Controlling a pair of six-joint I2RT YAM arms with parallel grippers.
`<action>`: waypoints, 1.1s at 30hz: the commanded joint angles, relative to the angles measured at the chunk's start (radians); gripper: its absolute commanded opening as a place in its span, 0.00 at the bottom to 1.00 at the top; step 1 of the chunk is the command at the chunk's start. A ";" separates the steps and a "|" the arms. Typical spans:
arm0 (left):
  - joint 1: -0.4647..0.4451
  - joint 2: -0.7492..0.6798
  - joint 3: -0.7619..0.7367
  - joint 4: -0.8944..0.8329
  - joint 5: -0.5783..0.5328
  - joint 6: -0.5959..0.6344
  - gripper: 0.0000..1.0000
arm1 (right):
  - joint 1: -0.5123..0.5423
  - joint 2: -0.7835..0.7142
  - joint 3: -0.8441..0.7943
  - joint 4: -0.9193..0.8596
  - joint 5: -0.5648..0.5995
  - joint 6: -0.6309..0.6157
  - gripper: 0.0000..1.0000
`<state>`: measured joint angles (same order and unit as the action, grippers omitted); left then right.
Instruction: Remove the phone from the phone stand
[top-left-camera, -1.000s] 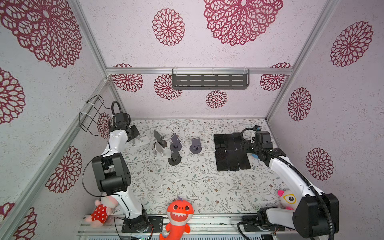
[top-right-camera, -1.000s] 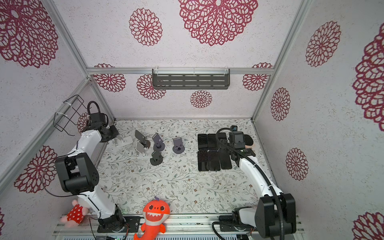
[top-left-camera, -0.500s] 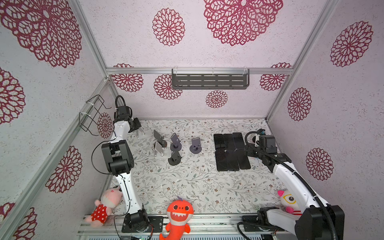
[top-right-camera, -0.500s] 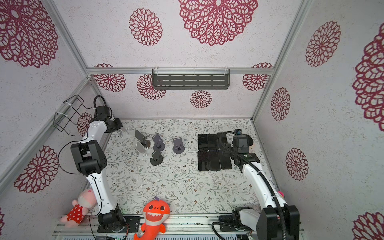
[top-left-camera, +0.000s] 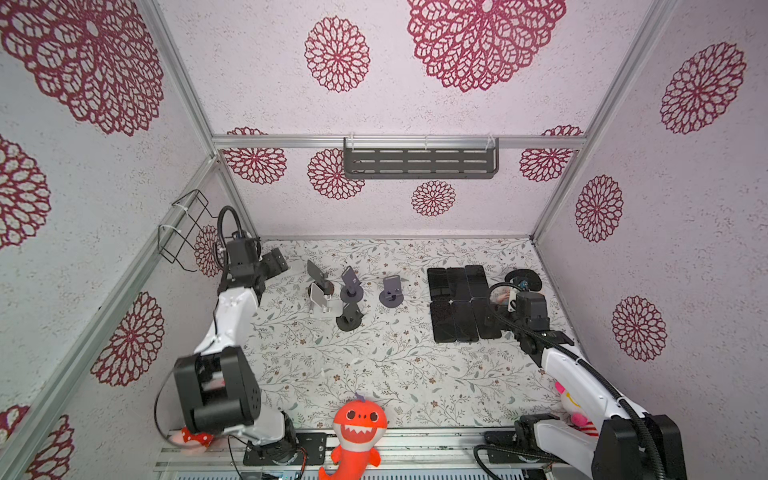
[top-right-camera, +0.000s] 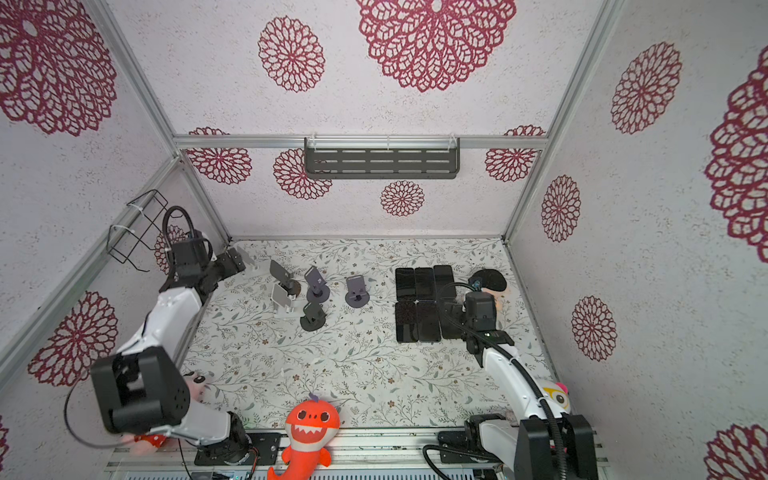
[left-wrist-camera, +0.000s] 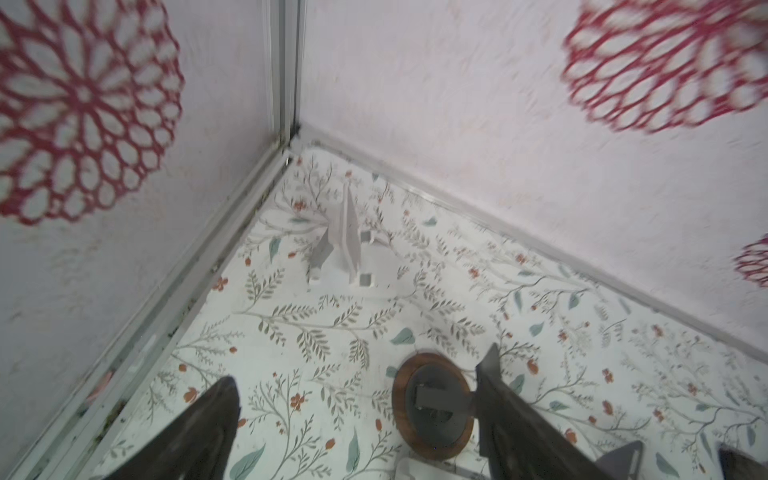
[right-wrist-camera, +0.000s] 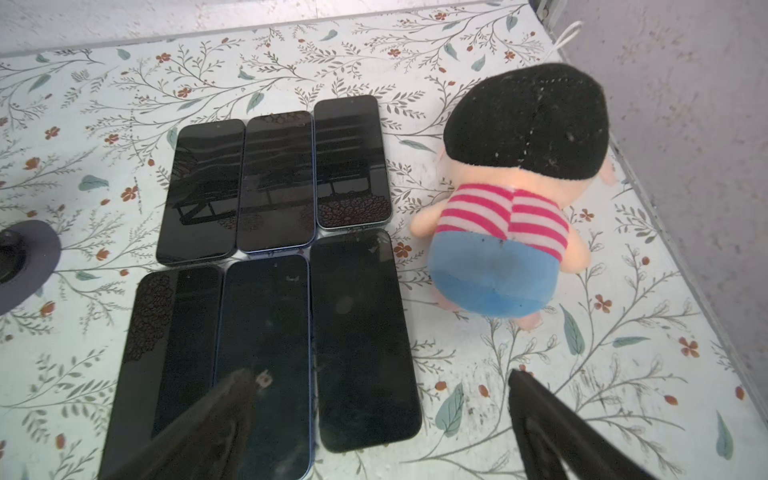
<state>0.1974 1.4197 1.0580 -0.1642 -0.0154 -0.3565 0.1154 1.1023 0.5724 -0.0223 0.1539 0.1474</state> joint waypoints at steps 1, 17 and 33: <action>-0.042 -0.066 -0.181 0.150 -0.066 -0.018 0.93 | -0.010 -0.010 -0.040 0.193 0.071 -0.057 0.99; -0.101 -0.046 -0.545 0.655 -0.124 0.146 0.94 | -0.011 0.166 -0.274 0.754 0.108 -0.107 0.99; -0.014 0.084 -0.555 0.836 -0.070 0.175 0.97 | -0.070 0.402 -0.297 1.152 0.074 -0.139 0.99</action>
<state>0.1818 1.4929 0.5110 0.6018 -0.1024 -0.1879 0.0784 1.4986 0.2840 0.9886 0.2455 -0.0071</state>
